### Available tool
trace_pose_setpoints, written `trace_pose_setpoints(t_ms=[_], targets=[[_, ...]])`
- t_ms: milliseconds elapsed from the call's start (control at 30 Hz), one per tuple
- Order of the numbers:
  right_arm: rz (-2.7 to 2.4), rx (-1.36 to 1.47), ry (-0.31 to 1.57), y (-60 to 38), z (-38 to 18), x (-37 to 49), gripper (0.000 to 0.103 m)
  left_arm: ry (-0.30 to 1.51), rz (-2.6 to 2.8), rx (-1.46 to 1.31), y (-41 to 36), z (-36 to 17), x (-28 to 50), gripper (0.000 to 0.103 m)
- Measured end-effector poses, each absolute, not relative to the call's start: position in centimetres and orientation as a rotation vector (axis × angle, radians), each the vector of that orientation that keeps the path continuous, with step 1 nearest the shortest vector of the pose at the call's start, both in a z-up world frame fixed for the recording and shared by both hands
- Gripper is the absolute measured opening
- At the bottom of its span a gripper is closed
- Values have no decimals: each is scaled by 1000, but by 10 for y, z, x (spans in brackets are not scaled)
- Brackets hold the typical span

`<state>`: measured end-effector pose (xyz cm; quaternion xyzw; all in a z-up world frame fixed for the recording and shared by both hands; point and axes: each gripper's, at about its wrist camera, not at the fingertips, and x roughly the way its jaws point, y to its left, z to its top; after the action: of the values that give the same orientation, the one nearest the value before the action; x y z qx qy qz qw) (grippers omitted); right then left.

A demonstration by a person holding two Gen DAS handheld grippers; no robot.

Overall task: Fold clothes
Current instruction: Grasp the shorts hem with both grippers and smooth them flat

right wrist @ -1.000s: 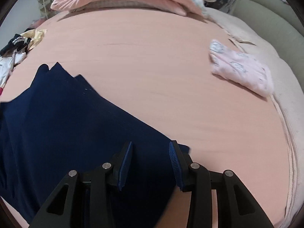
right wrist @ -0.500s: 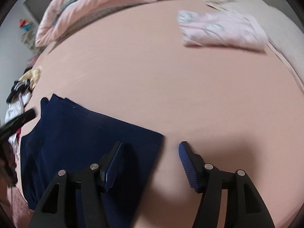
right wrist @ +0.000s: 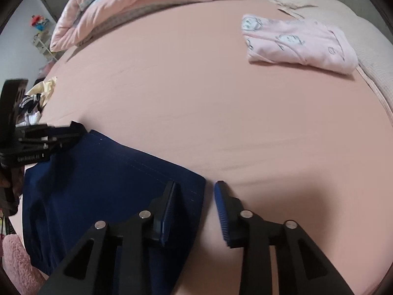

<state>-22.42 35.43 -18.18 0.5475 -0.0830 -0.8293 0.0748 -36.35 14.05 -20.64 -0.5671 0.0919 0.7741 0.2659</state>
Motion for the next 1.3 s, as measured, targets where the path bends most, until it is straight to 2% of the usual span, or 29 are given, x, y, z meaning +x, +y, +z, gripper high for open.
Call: trace_pose_setpoints(t_ms=[33,67,167,300,433,500,533,567,600,633,800,900,967,1100,1200,1300], targets=[[-2457,1628,-262,349,-181,-223,25,228,2094,-1521,140,-205,-361,14],[-2405,1614,-289,343,-182,-221,8,207,2098,-1511,139,-203,-358,8],[-2472,1560,-230,327,-166,-206,8,185,2188,-1396,138,-185,-351,5],[-2660,1331,-228,333,-116,-170,8,120,2291,-1186,134,-158,-344,7],[-2705,1445,-111,336,-139,-179,8,153,2238,-1273,153,-194,-368,12],[-2634,1626,-215,347,-168,-201,10,175,2219,-1332,162,-213,-381,12],[-2633,1630,-288,353,-169,-204,10,153,2254,-1328,159,-206,-384,13],[-2631,1632,-361,360,-169,-207,15,126,2291,-1324,155,-198,-387,18],[-2648,1627,-407,366,-166,-207,23,85,2329,-1318,148,-189,-387,20],[-2710,1605,-399,370,-158,-200,25,72,2351,-1296,143,-180,-382,20],[-2666,1671,-273,354,-140,-178,26,113,2287,-1275,128,-154,-334,21],[-2628,1631,-90,335,-127,-160,26,141,2198,-1315,131,-157,-281,21],[-2553,1598,-2,304,-127,-145,26,123,2167,-1362,129,-160,-254,21],[-2427,1648,45,257,-142,-122,26,106,2187,-1496,121,-164,-203,21],[-2438,1682,130,242,-155,-113,26,-28,2237,-1494,104,-163,-173,21],[-2471,1673,179,228,-149,-96,26,-30,2241,-1553,98,-179,-164,22]])
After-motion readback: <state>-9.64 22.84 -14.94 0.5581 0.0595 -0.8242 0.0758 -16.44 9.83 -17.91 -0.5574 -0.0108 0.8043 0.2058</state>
